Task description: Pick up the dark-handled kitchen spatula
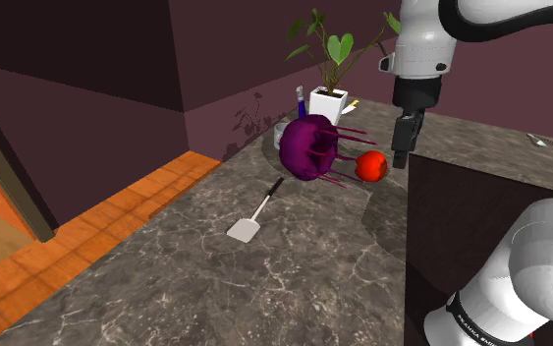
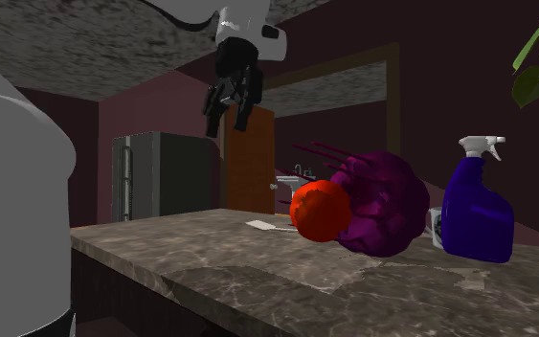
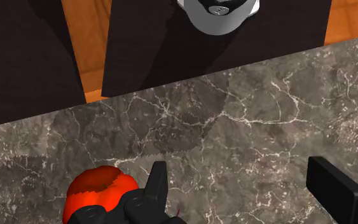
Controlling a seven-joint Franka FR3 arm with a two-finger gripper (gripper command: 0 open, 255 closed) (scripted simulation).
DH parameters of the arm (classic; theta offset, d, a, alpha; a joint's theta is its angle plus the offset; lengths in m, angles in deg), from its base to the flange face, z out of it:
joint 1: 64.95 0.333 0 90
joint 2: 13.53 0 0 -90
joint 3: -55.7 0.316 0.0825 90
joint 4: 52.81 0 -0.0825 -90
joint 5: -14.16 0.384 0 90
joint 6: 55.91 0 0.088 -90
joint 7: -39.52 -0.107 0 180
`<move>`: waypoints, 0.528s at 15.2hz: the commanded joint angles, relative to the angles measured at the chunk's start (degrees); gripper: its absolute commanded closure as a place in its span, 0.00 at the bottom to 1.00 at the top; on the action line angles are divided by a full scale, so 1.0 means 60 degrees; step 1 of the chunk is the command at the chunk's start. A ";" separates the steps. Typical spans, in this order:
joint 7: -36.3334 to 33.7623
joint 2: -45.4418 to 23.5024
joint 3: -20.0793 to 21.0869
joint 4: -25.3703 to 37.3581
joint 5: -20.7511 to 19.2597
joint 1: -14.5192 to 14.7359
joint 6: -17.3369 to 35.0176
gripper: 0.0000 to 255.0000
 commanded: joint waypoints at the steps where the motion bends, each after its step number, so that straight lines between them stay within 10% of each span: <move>1: 0.0000 0.0000 0.0000 0.0000 0.0000 0.0000 0.0000 0.00; 8: -0.3918 -0.0840 0.1737 -0.0528 0.1401 -0.0408 0.1964 0.00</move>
